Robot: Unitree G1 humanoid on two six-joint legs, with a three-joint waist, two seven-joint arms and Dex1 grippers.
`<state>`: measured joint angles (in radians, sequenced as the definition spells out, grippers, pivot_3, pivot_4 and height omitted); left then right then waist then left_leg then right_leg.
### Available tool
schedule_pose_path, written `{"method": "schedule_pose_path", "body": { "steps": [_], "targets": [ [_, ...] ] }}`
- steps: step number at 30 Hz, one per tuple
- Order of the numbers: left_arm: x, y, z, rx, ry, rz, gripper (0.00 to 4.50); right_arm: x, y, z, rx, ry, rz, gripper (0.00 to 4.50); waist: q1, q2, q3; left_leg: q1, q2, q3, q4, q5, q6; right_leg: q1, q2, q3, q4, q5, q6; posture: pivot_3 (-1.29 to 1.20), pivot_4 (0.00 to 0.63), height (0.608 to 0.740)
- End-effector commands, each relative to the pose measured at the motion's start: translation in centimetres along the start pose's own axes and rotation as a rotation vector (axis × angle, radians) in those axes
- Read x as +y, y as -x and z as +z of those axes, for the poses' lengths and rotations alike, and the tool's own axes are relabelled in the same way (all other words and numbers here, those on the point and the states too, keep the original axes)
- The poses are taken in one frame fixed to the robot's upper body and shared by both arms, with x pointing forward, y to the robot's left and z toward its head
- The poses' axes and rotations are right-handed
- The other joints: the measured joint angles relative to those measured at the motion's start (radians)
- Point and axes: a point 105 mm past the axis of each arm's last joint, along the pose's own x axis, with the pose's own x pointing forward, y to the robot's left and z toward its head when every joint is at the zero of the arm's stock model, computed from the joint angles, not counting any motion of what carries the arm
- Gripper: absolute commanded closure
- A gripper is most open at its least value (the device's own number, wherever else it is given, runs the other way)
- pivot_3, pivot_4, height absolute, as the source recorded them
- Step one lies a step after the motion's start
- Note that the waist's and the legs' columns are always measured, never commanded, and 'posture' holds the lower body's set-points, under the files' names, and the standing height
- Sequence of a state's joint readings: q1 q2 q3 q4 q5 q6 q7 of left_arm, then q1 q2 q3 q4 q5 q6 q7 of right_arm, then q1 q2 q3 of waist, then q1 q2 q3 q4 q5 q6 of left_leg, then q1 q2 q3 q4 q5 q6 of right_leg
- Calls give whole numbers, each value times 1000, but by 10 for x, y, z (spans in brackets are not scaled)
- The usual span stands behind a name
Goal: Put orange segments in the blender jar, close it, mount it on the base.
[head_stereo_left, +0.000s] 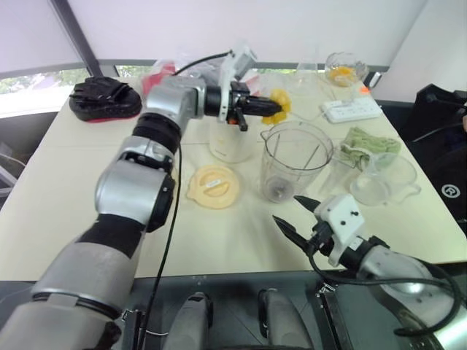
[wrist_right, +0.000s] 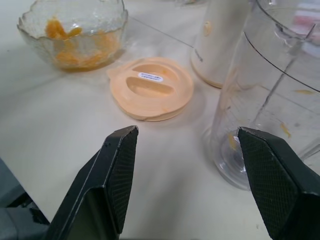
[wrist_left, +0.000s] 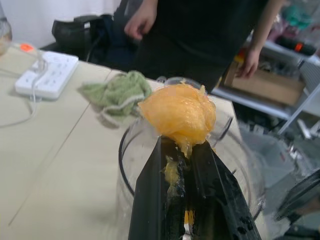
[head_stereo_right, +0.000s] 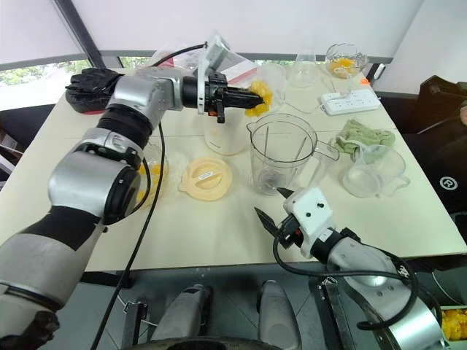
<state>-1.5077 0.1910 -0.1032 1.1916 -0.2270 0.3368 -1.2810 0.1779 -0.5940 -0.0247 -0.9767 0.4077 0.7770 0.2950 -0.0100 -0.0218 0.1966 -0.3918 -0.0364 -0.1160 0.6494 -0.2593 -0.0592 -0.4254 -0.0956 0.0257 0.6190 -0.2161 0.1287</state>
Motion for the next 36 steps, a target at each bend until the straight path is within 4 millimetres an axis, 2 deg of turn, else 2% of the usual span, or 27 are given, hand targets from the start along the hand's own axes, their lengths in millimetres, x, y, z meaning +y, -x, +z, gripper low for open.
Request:
{"method": "schedule_pose_path", "body": {
  "steps": [1,5,12,14,16,21,24,30,33,36],
  "targets": [
    [-5,-9,12,7,-80,-14,4393,-2,10,10,-37,28,-57,1217,0,0,0,0,0,0,1,0,0,0,0,0,0,0,0,0,150,740],
    [-10,-25,3,41,-110,-39,4393,-4,15,5,-28,17,-90,1217,0,0,0,0,0,0,1,0,0,1,0,0,-1,0,0,0,150,740],
    [-17,-43,1,57,-141,-50,4393,-1,20,0,-25,8,-109,1217,-3,0,0,0,0,0,1,0,0,1,0,0,0,0,0,0,150,740],
    [-17,-48,-2,70,-146,-38,3855,-1,21,-1,-21,6,-120,1217,-1,0,0,0,0,0,1,0,0,1,0,0,0,0,0,0,150,740],
    [-17,-51,-4,82,-155,-28,3087,-1,23,-2,-22,3,-127,1217,-1,0,0,0,0,0,1,0,0,1,0,0,0,0,1,0,150,740],
    [-15,-54,-6,81,-163,-10,500,1,22,-2,-30,-7,-137,1217,-3,0,0,0,0,0,1,0,0,1,0,0,0,0,1,0,150,740],
    [-17,-54,1,45,-160,-23,500,1,24,-3,-27,-7,-144,1217,-2,0,0,0,0,0,1,0,0,1,0,0,0,0,1,0,150,740],
    [-20,-40,37,-95,-135,-46,500,-6,30,-8,6,-14,-177,1217,-2,0,0,0,0,0,1,0,0,1,0,0,0,0,1,0,150,740],
    [-11,-20,50,-166,-122,-7,500,-22,38,-17,44,-6,-279,1217,-3,0,0,0,0,0,1,0,0,1,0,0,0,0,1,0,150,740],
    [-1,-1,51,-211,-147,52,500,-46,48,-27,48,1,-407,1217,-5,0,0,1,0,0,1,0,0,1,0,0,1,0,1,0,150,740]
  ]
}}
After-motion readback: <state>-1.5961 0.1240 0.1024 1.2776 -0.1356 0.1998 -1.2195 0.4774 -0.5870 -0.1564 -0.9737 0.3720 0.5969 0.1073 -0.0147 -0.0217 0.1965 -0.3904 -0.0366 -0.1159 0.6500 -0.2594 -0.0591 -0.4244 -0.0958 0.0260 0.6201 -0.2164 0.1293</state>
